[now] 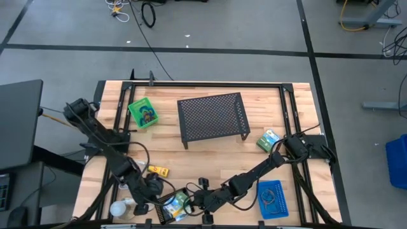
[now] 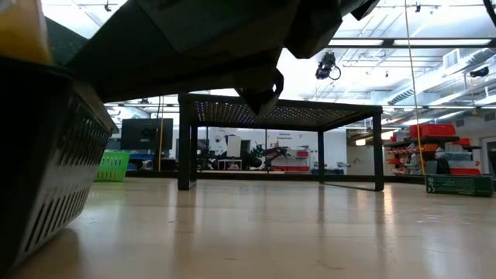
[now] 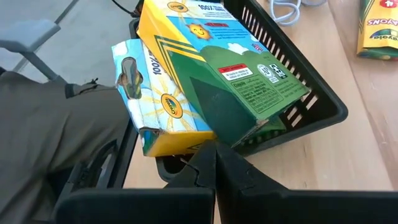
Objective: Pick & Place Office Desk Supplies
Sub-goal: Adjust the yellow crayon box in the black bin
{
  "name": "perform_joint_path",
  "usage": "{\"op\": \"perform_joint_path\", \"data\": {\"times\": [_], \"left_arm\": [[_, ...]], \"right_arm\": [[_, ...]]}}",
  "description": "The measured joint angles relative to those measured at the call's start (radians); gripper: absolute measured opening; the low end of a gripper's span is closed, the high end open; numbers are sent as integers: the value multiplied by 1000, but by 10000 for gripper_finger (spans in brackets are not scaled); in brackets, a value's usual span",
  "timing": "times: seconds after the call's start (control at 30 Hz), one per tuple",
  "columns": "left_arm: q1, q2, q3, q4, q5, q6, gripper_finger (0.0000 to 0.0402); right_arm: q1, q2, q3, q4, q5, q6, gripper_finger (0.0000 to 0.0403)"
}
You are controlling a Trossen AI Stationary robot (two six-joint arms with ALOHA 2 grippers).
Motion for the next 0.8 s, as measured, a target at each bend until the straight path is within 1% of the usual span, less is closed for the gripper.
{"op": "perform_joint_path", "data": {"times": [0.13,0.4,0.6,0.8], "left_arm": [[24,28,0,-4,8,15,1],[56,80,0,-1,84,53,1],[66,108,0,29,117,83,1],[65,108,0,24,114,98,1]], "right_arm": [[-4,0,0,1,-5,-3,0],[-4,1,0,10,10,-14,0],[-5,3,13,1,19,-29,0],[-3,3,14,-1,87,-38,0]]}}
